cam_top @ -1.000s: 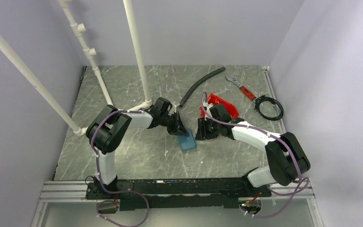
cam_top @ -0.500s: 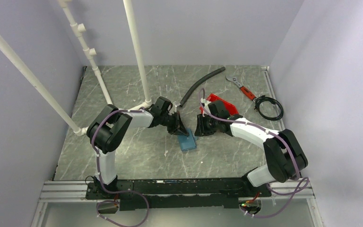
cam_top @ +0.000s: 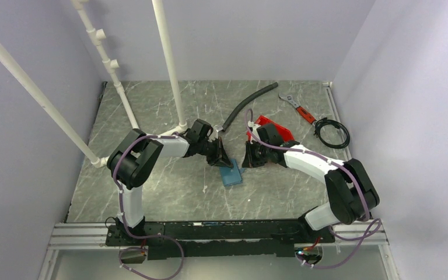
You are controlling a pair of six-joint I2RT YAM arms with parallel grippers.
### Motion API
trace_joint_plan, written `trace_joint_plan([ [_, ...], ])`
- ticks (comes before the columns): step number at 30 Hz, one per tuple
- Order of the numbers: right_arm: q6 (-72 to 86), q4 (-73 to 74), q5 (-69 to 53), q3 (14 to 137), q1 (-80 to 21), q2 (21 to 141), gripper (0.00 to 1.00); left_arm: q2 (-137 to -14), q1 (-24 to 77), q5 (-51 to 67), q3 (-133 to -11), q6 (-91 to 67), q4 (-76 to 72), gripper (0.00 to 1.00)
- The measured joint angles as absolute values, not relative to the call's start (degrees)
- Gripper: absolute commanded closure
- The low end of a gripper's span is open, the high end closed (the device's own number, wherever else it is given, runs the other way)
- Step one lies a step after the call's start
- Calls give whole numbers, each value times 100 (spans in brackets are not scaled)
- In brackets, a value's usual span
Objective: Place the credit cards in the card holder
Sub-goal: Close the card holder at the center of the board.
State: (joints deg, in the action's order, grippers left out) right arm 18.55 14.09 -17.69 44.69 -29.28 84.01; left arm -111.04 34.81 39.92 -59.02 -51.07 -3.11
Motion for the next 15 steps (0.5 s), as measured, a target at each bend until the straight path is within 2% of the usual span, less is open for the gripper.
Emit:
trace_joint_plan([
  [3,1861,1413,-1828,4469,-2928,8315,100,-11107,3481,4001,-5902,-5087,-316,100],
  [5,1861,1413,-1894,4469,-2928,8281,87,-11113,3481,4018,-5902,-5074,-322,100],
  [6,1857,1411,-1979,4469,-2928,8281,86,-11118,3481,4027,-5902,-5074,-331,100],
  [8,1874,1411,-2121,4469,-2928,8283,90,-11126,3481,4045,-5902,-5072,-351,100],
  [10,1868,1385,-2263,4469,-2928,8283,100,-11126,3481,4047,-5902,-5072,-355,100],
  [15,1935,1275,-2510,4469,-2928,8436,100,-11126,3481,4051,-5902,-5072,-360,100],
])
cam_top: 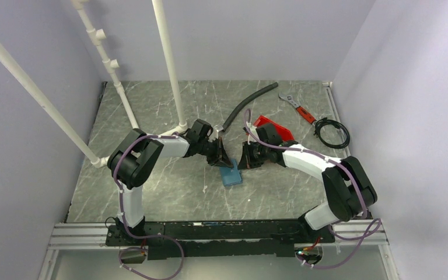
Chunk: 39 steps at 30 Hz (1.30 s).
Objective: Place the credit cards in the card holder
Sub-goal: Close the card holder at the center of the board.
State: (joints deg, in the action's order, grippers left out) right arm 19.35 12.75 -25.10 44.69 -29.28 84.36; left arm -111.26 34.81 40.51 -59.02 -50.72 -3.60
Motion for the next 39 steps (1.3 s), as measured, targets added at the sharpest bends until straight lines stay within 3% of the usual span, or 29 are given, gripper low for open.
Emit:
trace_joint_plan([
  [17,2467,661,-3013,4466,-2910,8989,100,-11126,3481,4047,-5861,-5122,-429,100],
  [18,2519,635,-3017,4458,-2906,9004,100,-11124,3481,4047,-5859,-5135,-434,99],
  [20,2648,572,-3039,4438,-2895,9045,100,-11124,3481,4049,-5859,-5157,-436,85],
  [22,2770,462,-3083,4401,-2880,9085,100,-11104,3479,4025,-5846,-5177,-425,83],
  [29,3052,-75,-3315,4241,-2858,9225,100,-10700,3420,3686,-5690,-5120,-58,99],
  [39,3240,-534,-3686,4163,-2783,9435,100,-10672,3378,3516,-5688,-5026,222,100],
])
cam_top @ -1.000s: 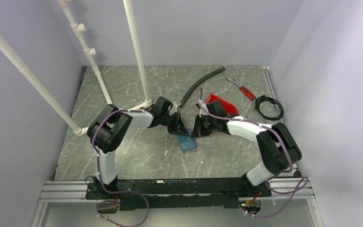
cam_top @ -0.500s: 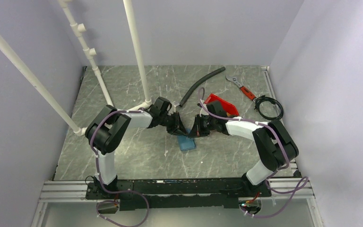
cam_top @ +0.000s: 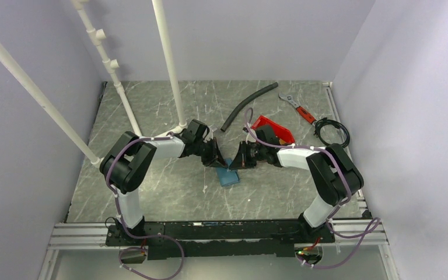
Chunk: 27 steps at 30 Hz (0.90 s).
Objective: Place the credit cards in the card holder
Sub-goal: Close the card holder at the center of the board.
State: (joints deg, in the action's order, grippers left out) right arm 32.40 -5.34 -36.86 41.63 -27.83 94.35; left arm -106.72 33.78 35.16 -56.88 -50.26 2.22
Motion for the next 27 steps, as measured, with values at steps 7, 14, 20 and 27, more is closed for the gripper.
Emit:
trace_joint_plan([
  [7,3371,-781,-4018,4163,-2689,9638,100,-10704,3365,3544,-5690,-5052,222,100],
  [14,3461,-1004,-4294,4163,-2637,9808,100,-10711,3345,3575,-5688,-5074,231,100],
  [20,3264,-963,-4346,4180,-2617,9832,100,-10711,3345,3581,-5671,-5076,202,100],
  [27,2904,-738,-4456,4351,-2617,9933,100,-10711,3332,3614,-5623,-5131,113,100],
])
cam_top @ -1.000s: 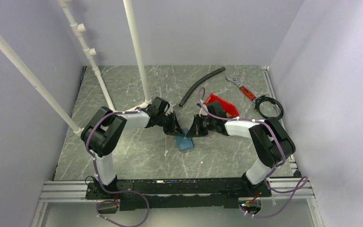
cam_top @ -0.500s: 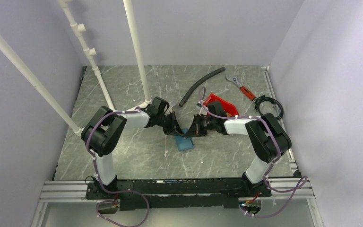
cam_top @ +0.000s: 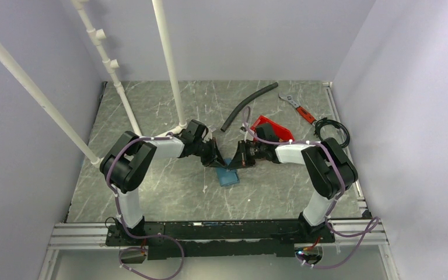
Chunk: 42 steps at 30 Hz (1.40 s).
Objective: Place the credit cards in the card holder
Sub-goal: Close the card holder at the center of the board.
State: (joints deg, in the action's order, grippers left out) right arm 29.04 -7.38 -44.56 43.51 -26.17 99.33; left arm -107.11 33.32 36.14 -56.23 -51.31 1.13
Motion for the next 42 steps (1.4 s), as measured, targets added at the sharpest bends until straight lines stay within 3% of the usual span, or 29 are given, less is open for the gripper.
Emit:
trace_joint_plan([
  [3,2768,-513,-4394,4462,-2639,9950,100,-10711,3328,3621,-5621,-5172,108,100],
  [7,2694,-397,-4296,4506,-2676,9939,100,-10680,3299,3621,-5627,-5162,154,88],
  [10,2696,-414,-4257,4506,-2711,9939,100,-10578,3247,3577,-5627,-5116,316,85],
  [16,2700,-464,-4292,4515,-2716,9992,100,-10167,3011,3527,-5588,-5043,508,100],
  [42,2775,-615,-4845,4584,-2718,10269,100,-10604,3046,3874,-5347,-5231,123,100],
])
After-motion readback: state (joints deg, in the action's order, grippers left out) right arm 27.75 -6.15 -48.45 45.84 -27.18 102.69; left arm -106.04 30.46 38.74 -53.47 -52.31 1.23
